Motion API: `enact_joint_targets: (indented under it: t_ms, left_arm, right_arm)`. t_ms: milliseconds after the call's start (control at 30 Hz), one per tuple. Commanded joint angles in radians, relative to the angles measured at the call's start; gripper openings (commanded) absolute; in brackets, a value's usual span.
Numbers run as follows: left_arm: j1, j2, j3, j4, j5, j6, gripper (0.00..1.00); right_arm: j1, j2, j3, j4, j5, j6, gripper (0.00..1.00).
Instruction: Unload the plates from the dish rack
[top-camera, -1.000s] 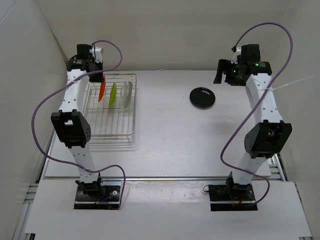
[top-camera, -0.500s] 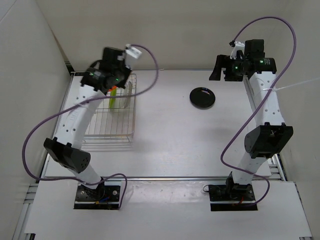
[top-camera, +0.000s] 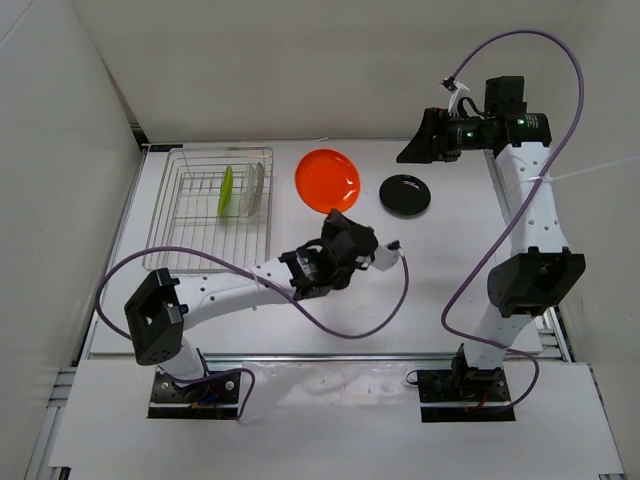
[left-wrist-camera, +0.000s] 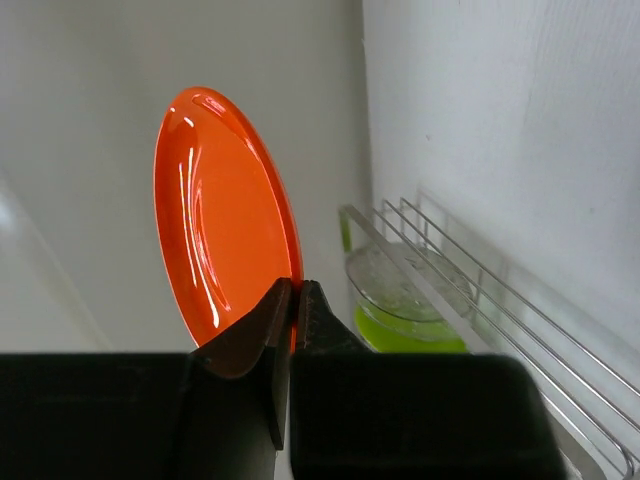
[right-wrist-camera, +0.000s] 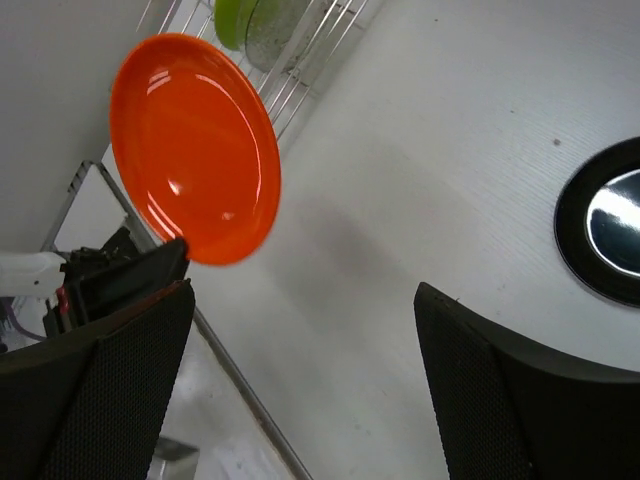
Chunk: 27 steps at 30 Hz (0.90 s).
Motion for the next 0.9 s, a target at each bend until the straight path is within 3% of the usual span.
enact_joint_targets:
  t_ms: [0,167,267,333,367,433,500,600,700,733,800,833,867]
  left_arm:
    - [-0.075,-0.078,-0.017,0.275,-0.092,0.222,0.11]
    - [-0.152,-0.020,0.034,0.275,-0.092,0.189,0.11]
    - [-0.163,-0.011,0.061,0.284,-0.092,0.199,0.11]
    - [-0.163,-0.002,0.075,0.284,-0.092,0.199,0.11]
    - [-0.163,0.009,0.089,0.275,-0.092,0.199,0.11]
    - [-0.163,0.018,0.101,0.253,-0.092,0.176,0.11]
    - [-0.163,0.018,0.110,0.227,-0.092,0.162,0.11]
    - [-0.163,0.027,0.123,0.198,-0.092,0.130,0.11]
    - [-0.154,0.037,0.123,0.175,-0.092,0.105,0.11]
    - [-0.154,0.046,0.123,0.175,-0.092,0.105,0.11]
    - [-0.143,0.061,0.147,0.154,-0.092,0.079,0.11]
    - [-0.134,0.079,0.164,0.129,-0.092,0.056,0.12]
    - [-0.125,0.089,0.181,0.102,-0.092,0.030,0.39]
  right_arm:
    - [0.076,-0.049,-0.003,-0.017,-0.015,-0.074,0.93]
    - [0.140,-0.079,-0.089,0.032,-0.006,-0.065,0.91]
    - [0.140,-0.069,-0.089,0.032,-0.006,-0.056,0.84]
    - [0.140,-0.058,-0.089,0.032,-0.021,-0.056,0.70]
    - [0.140,-0.058,-0.089,0.032,-0.032,-0.056,0.57]
    - [0.140,-0.058,-0.089,0.032,-0.032,-0.056,0.41]
    - [0.140,-0.058,-0.089,0.032,-0.032,-0.046,0.32]
    - [0.140,-0.058,-0.089,0.032,-0.032,-0.046,0.29]
    - [0.140,-0.058,-0.089,0.032,-0.023,-0.046,0.11]
    - [0.140,-0.067,-0.089,0.032,-0.023,-0.046,0.00]
    - [0.140,-0.067,-0.115,0.046,-0.004,-0.036,0.00]
    - [0.140,-0.076,-0.115,0.058,0.040,-0.019,0.00]
    - [0.140,-0.076,-0.127,0.087,0.077,-0.005,0.00]
